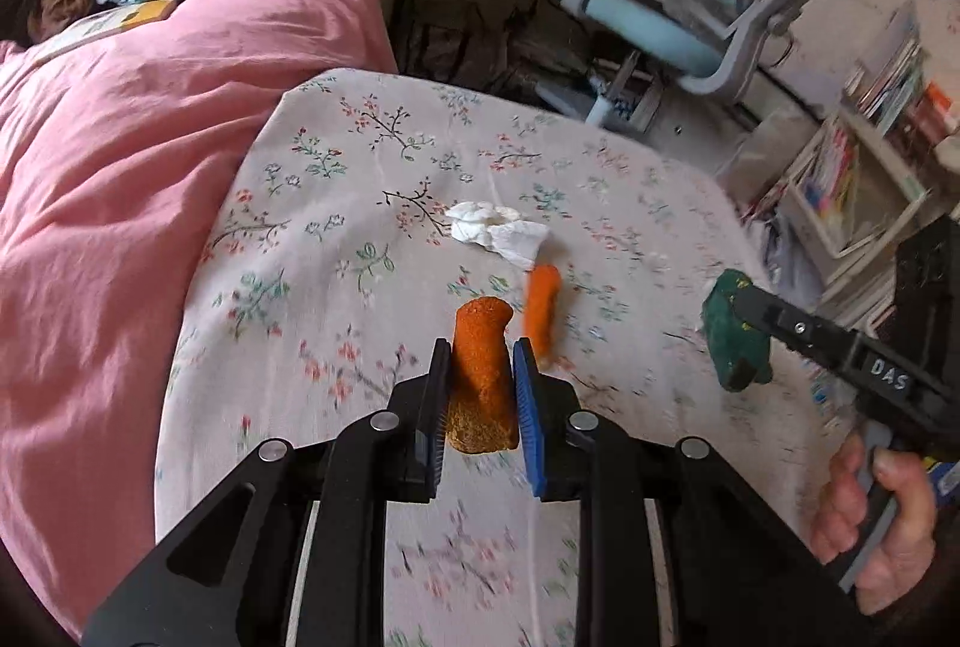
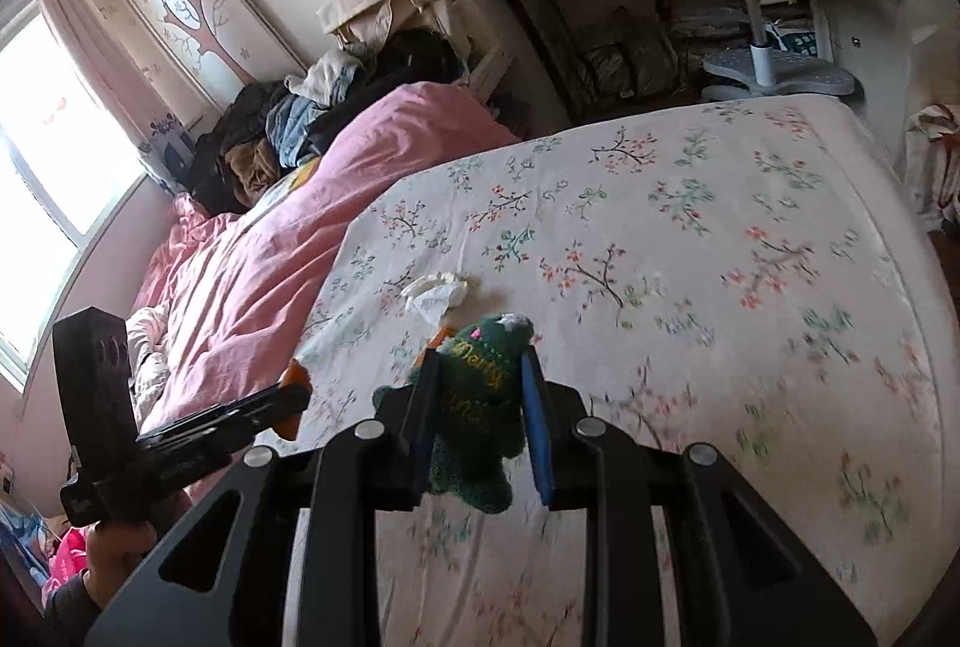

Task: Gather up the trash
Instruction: 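Grasp the green plush item with the right tool while the left tool grasps an orange peel, then carry the green item and orange peel toward the wastebasket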

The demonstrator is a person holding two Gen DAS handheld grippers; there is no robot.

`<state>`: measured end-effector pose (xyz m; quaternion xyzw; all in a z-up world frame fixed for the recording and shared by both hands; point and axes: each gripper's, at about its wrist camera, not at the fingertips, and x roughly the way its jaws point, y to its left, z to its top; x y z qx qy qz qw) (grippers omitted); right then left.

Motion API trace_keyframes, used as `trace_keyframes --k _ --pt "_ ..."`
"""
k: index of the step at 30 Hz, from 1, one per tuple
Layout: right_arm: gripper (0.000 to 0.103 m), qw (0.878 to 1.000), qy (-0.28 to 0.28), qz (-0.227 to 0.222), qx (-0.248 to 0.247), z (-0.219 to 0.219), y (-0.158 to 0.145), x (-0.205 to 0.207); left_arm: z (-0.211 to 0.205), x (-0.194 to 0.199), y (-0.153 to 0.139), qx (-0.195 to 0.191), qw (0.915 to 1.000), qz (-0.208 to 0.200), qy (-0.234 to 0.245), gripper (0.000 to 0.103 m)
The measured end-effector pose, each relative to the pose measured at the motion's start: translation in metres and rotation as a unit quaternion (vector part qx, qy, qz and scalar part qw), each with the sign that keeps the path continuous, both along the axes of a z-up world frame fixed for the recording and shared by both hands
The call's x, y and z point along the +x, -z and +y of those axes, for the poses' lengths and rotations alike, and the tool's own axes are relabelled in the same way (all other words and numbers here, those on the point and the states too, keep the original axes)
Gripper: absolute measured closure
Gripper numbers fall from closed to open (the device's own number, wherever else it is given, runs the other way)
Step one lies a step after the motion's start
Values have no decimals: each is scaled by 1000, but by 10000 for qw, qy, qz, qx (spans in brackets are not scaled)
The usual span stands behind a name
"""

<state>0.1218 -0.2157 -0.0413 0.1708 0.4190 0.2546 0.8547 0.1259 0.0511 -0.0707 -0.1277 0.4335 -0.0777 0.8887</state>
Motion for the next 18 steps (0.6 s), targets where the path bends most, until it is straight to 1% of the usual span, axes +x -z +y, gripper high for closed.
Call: trace_keyframes --k 5,10,18 --pt "76 9999 -41 -138 -12 2 -11 -21 2 -35 -12 -182 9996 -194 -44 83" --pt "76 9991 -214 -302 -181 8 -18 -51 4 -72 -18 -170 9993 -298 -131 83" --pt "76 9970 -483 -406 -448 15 -11 -110 -1 -122 -21 -192 9988 -398 -206 83"
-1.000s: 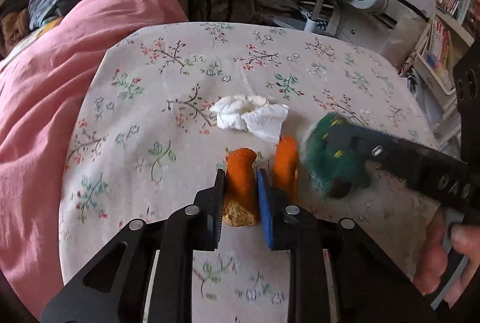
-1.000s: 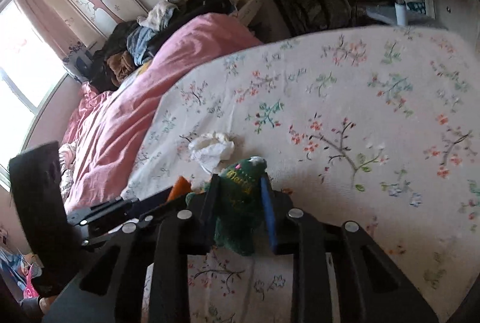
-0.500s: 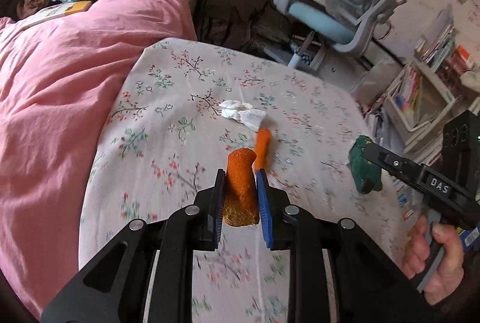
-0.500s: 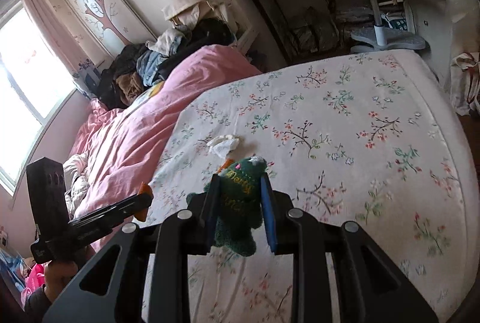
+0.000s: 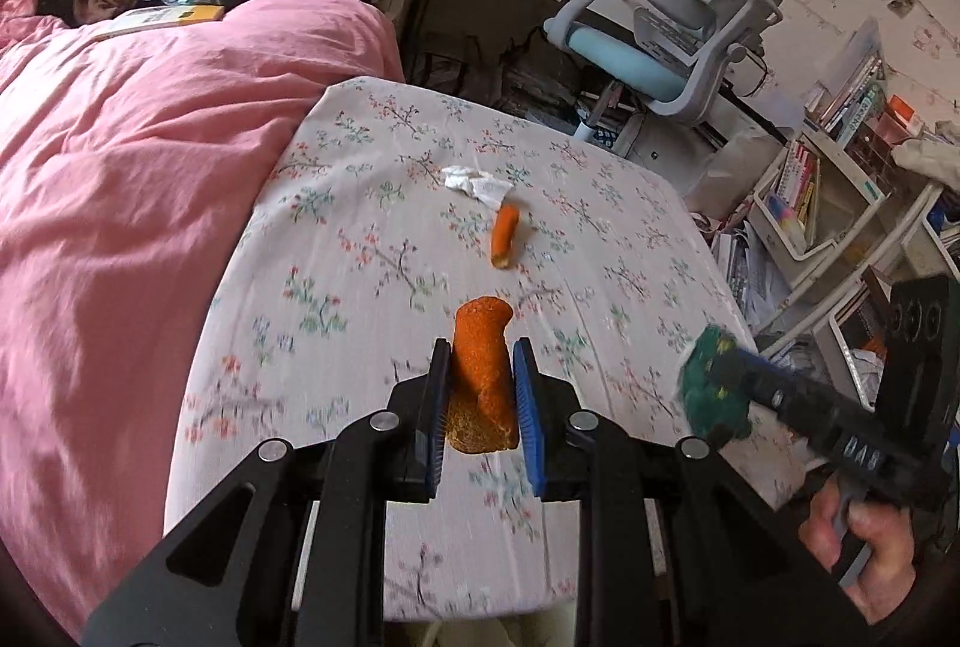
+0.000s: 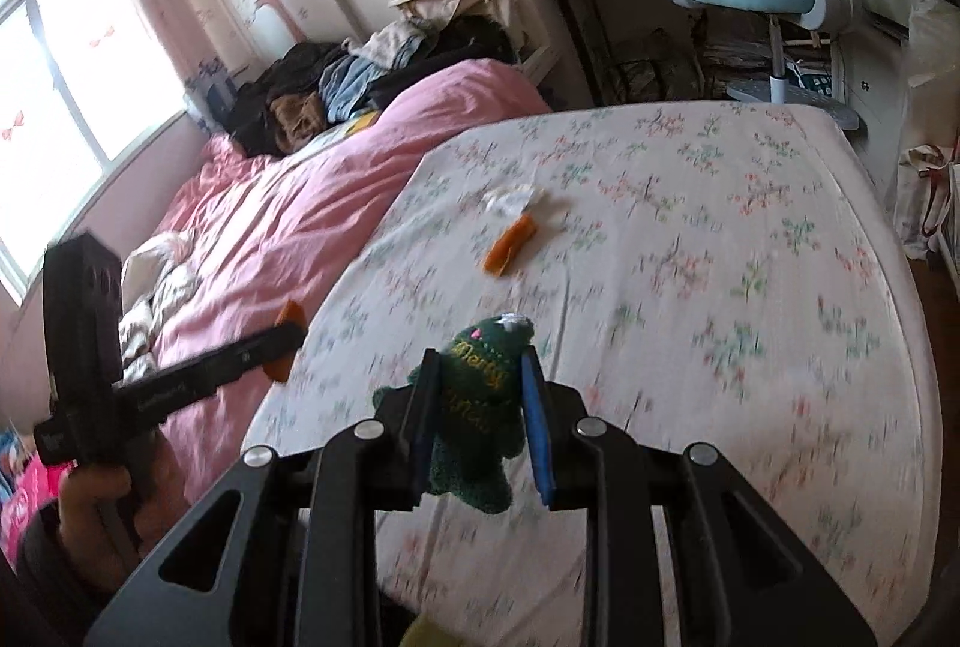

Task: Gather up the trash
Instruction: 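Carry the green item and orange peel toward the wastebasket, then open both tools over the wastebasket to drop the green item and peel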

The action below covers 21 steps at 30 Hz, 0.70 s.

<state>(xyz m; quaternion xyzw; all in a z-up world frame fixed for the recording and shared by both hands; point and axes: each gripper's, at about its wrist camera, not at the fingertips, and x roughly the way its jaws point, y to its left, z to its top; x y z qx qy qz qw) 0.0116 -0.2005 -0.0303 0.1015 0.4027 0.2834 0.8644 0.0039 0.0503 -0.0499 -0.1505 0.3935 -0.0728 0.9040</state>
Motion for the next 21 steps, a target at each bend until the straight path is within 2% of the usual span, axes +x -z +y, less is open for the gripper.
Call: trace_keyframes --k 4,10,19,21 --pt "76 9999 -98 76 -6 -1 10 -29 -2 -23 -1 -51 10000 -50 16 83" --pt "76 9994 -226 246 -83 -1 24 -65 -12 -48 0 85 9998 -101 129 83" --pt "75 9967 -515 586 -244 3 46 -107 -19 -63 3 92 9997 -56 222 83" --pt "71 9950 -638 652 -403 7 51 -117 -21 -67 5 97 9996 -38 244 83"
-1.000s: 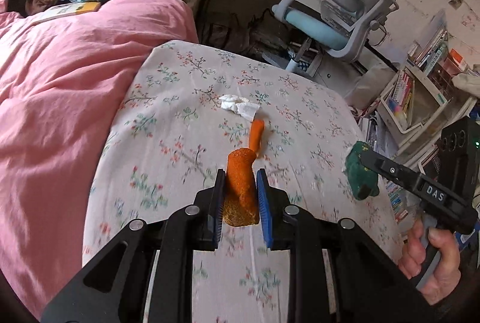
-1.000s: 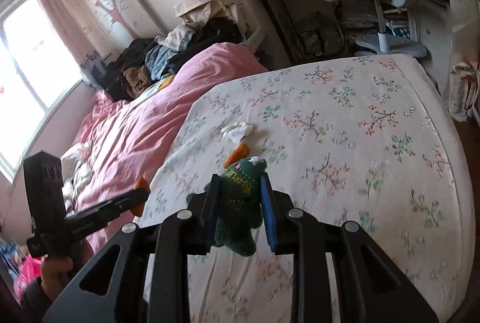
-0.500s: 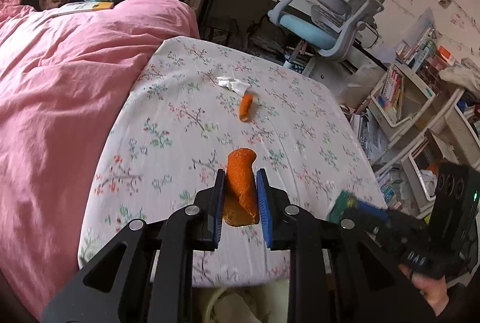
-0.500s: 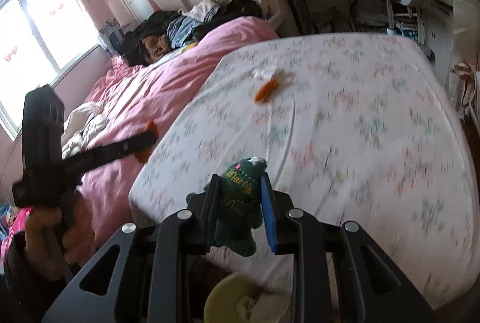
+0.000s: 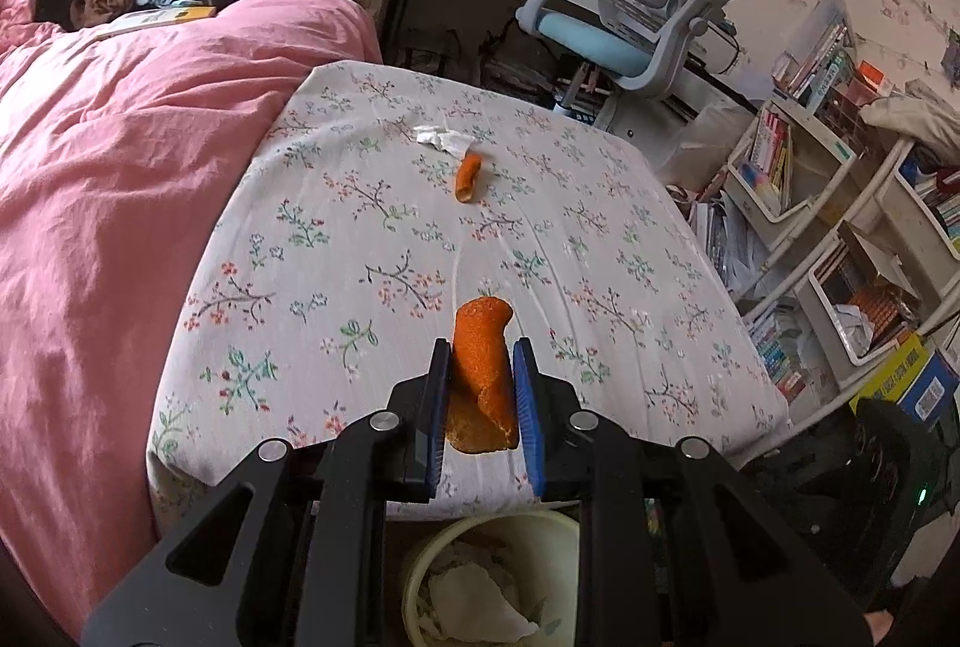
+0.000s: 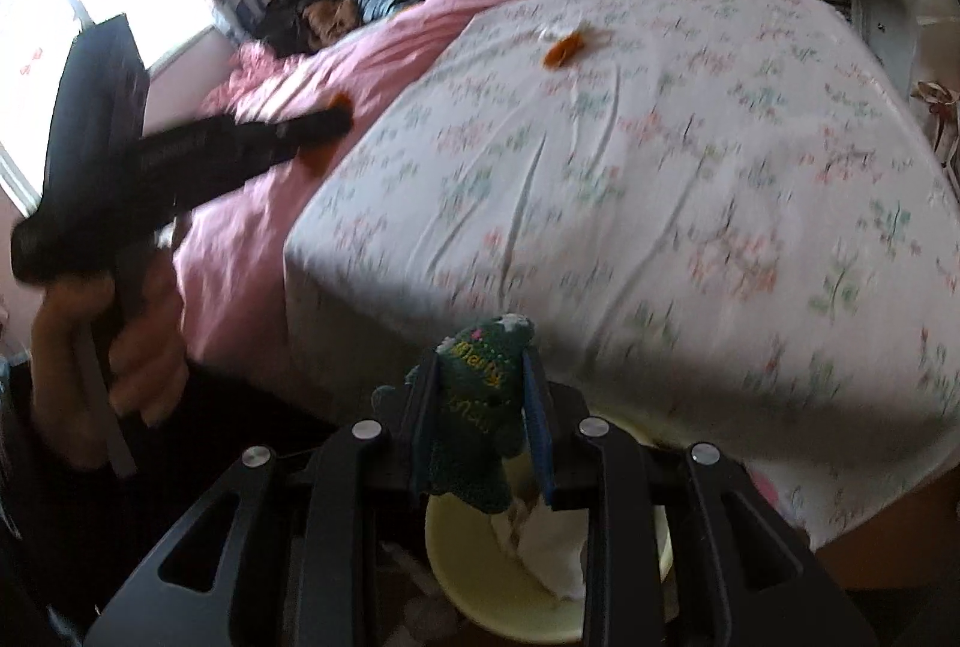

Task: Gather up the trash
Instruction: 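Open both tools over the wastebasket to drop the green item and peel, then move both tools back toward the last orange peel and tissue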

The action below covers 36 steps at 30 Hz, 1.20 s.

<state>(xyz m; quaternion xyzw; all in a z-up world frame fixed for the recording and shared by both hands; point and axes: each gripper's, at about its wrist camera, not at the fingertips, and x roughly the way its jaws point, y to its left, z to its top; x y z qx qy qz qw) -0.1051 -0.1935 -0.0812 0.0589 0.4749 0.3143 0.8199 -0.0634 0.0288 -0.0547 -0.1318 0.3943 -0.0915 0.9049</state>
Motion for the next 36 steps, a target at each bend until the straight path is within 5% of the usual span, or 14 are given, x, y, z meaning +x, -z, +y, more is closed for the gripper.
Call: trace_keyframes --k 5,15,18,20,23,31,36 --pt "51 9996 255 42 -88 -10 3 -11 -9 -11 7 29 9999 104 122 83" --pt "37 9908 1271 -404 242 -43 -10 -9 -55 -55 52 209 9894 1089 936 82" --pt "37 9901 1322 -419 212 -46 -10 -8 -71 -67 56 607 9853 1125 1130 57" --pt "35 9894 1364 -457 189 -49 -13 -6 -73 -71 48 884 9877 817 1002 40" --pt "33 9880 1448 -518 159 -50 -14 -6 -63 -71 40 828 9922 615 704 32" --pt "31 9869 1510 -572 1 -45 -12 -3 -21 -67 21 576 9973 172 -432 21" --pt "29 9859 1503 -712 -157 -42 -12 -4 -12 -68 12 567 9958 -29 -712 20"
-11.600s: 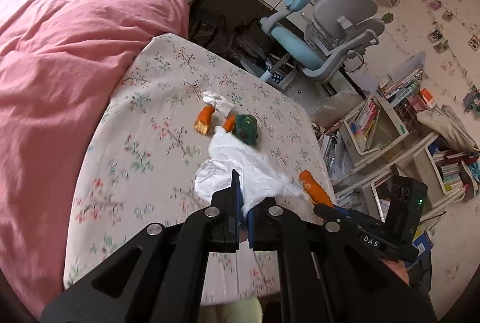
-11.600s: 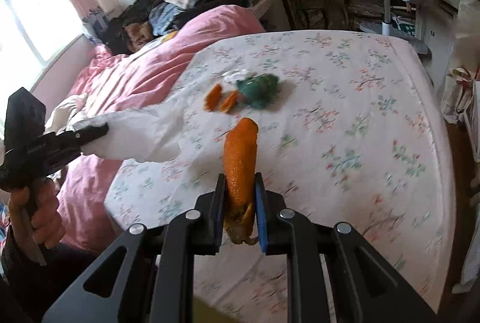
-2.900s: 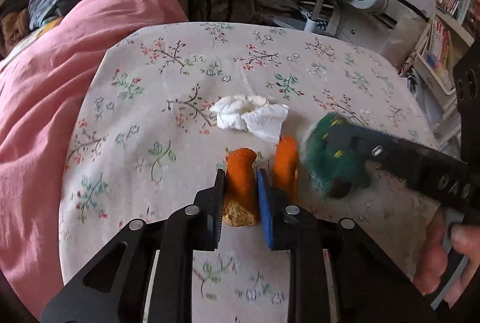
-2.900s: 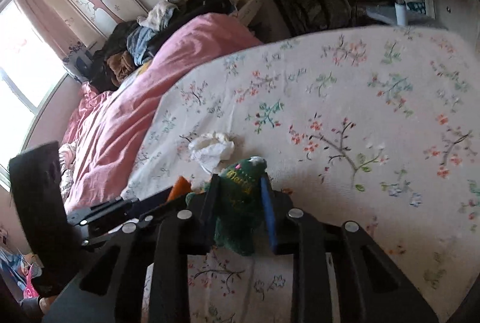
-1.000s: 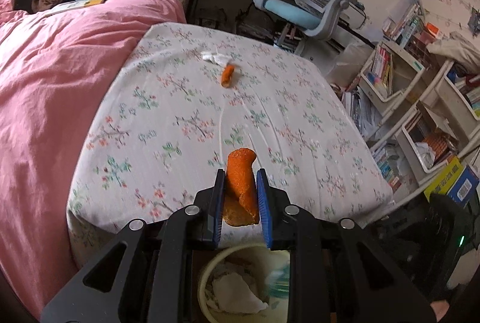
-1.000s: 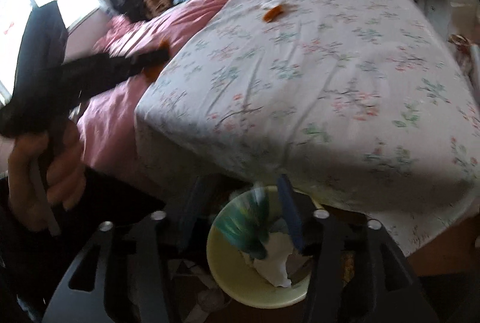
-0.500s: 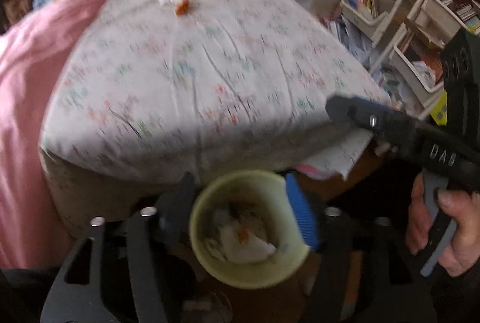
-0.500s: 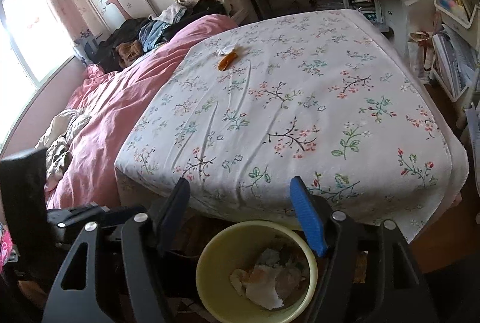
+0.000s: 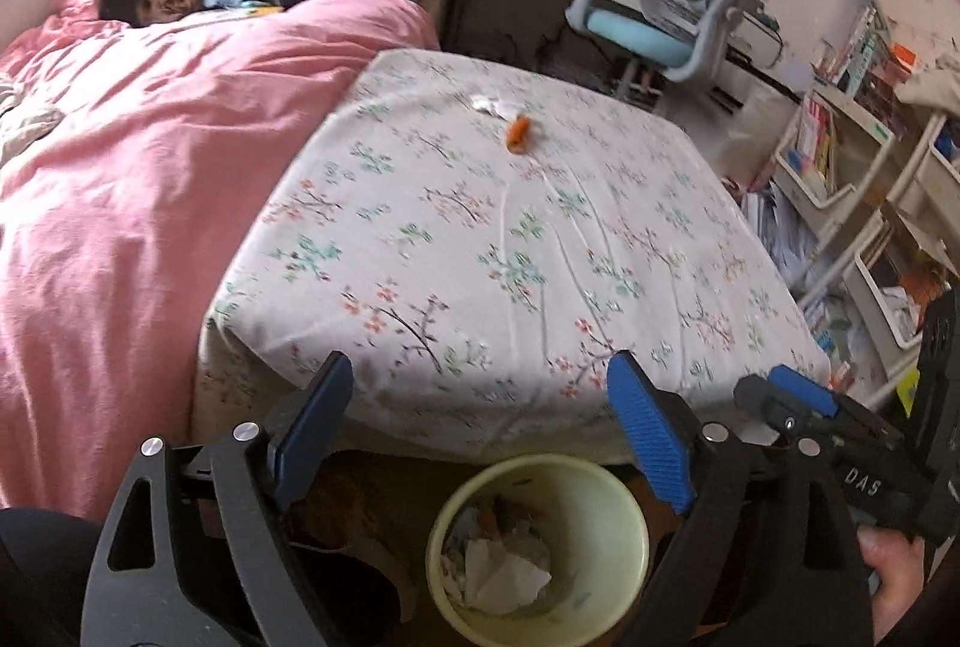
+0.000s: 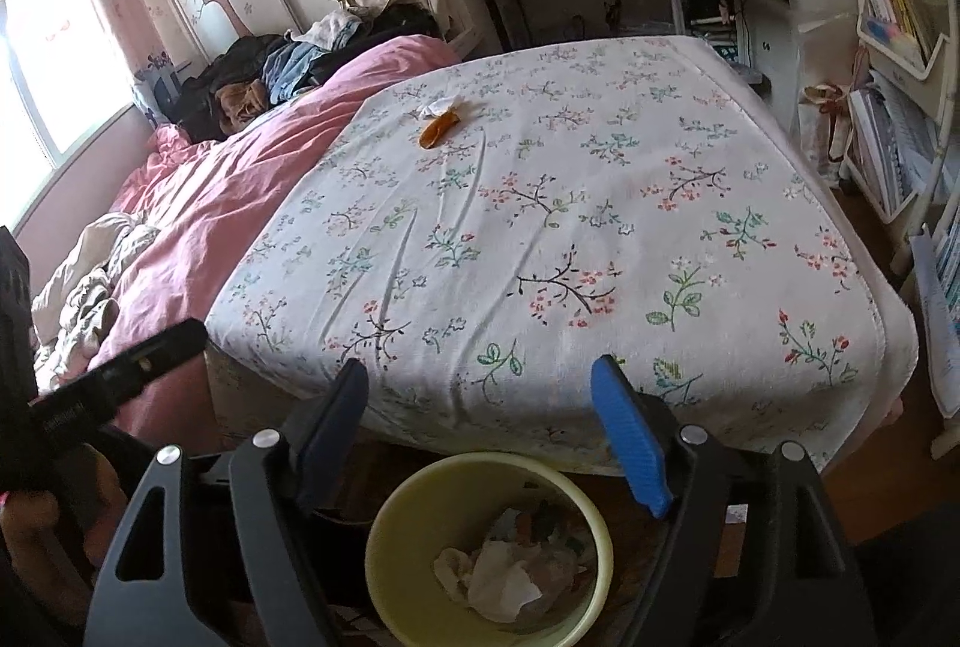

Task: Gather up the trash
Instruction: 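Move both tools back toward the last orange peel and tissue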

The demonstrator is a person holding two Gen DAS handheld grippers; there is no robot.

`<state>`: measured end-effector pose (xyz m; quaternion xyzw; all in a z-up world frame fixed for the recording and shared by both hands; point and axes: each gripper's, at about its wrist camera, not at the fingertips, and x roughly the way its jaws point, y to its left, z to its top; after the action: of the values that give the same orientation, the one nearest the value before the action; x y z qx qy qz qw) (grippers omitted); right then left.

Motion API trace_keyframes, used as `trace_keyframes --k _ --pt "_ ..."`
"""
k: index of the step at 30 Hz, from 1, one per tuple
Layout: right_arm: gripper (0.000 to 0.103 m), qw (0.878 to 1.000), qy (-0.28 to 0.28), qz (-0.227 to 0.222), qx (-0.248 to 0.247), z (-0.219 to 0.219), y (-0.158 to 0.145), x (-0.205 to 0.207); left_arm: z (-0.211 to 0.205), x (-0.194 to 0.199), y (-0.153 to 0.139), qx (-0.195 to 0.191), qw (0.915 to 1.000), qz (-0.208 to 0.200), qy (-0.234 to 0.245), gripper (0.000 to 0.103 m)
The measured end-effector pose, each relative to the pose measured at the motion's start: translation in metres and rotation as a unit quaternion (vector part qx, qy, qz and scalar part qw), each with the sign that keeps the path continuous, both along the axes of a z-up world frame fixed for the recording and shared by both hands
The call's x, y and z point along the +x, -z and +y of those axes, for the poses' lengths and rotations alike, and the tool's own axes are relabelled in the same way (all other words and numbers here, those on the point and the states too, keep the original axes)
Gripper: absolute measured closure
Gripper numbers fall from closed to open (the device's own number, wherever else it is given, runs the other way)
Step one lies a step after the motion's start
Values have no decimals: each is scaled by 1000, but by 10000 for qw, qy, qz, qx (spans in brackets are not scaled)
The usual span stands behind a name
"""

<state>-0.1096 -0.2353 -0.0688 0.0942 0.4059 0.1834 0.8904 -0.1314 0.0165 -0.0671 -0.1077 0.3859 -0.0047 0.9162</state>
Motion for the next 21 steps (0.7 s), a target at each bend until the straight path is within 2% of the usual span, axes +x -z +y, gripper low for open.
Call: trace_keyframes --k 9,21 --pt "26 9989 -90 -320 -324 8 -5 -6 2 -7 -8 178 9994 -256 -121 19" --pt "25 9987 -138 -341 -359 12 -5 -4 -4 -8 -12 509 9978 -389 -181 15"
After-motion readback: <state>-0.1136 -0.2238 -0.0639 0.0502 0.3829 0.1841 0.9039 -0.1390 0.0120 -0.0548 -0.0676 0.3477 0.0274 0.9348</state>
